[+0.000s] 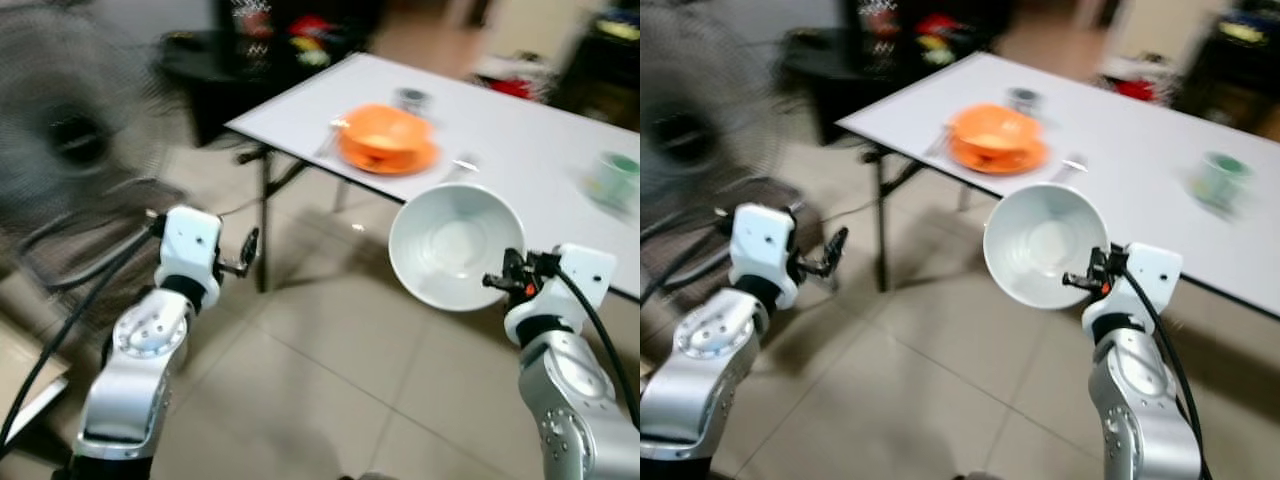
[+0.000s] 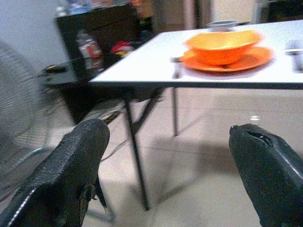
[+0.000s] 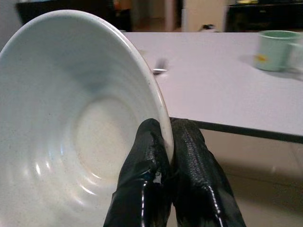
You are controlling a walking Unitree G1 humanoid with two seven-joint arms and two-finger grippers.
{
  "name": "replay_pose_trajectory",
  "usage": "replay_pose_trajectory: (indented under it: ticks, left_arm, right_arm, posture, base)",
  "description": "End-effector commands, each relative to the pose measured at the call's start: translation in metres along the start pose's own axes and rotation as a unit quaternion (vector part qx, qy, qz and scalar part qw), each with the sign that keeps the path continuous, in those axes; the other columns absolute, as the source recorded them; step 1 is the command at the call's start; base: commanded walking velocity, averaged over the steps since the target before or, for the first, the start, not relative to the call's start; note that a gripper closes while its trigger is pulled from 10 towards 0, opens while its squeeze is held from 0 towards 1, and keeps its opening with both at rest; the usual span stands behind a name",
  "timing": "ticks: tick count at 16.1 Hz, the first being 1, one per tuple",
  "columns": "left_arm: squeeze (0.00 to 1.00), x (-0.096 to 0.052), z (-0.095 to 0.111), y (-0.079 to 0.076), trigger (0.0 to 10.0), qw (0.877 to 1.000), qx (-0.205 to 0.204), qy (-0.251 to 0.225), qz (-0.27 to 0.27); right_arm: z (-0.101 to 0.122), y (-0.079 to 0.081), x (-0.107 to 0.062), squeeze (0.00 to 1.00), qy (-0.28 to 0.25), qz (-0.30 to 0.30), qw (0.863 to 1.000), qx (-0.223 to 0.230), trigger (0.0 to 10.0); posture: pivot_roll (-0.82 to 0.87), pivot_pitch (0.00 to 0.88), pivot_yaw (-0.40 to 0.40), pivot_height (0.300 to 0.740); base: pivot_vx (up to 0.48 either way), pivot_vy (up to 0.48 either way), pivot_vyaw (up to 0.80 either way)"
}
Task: Setting the table
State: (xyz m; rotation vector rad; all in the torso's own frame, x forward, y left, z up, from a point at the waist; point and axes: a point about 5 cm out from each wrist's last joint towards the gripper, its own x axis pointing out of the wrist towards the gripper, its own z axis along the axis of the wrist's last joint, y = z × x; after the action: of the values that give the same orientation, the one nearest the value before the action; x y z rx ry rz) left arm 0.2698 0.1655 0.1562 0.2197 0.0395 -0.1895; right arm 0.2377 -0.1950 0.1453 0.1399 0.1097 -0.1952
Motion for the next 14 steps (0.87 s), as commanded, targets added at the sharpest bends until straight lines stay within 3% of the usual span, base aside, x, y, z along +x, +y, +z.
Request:
replay_pose_trajectory:
  ticks: [1, 4, 8, 14]
  left_arm:
    - [0.0, 0.001, 0.008, -0.004, 10.0, 1.0, -0.003, -0.017, -0.007]
    - [0.0, -0.002, 0.011, -0.009, 10.0, 0.999, -0.014, -0.026, -0.036]
    - [0.0, 0.001, 0.013, -0.016, 10.0, 0.998, -0.018, -0.029, -0.056]
    - [0.0, -0.003, 0.012, -0.018, 10.0, 0.997, -0.021, -0.025, -0.066]
  right_arm:
    - [0.013, 0.002, 0.002, 0.0, -0.028, 0.006, 1.0, -0.001, 10.0]
    - [0.01, 0.001, -0.003, 0.0, -0.014, 0.017, 1.0, 0.013, 10.0]
    - [0.018, 0.0, 0.006, 0.0, -0.026, 0.014, 1.0, 0.007, 10.0]
    - [0.015, 0.001, 0.004, 0.0, -0.011, 0.021, 0.999, 0.037, 10.0]
  posture:
    - [0.03, 0.0, -0.037, 0.74]
    - [0.04, 0.0, -0.052, 0.74]
    - [0.03, 0.0, -0.054, 0.74]
    - [0.03, 0.0, -0.062, 0.74]
  base:
    - [0.0, 0.0, -0.75]
    - [0.0, 0.0, -0.76]
    - [0.0, 0.0, -0.77]
    - [0.269, 0.0, -0.78]
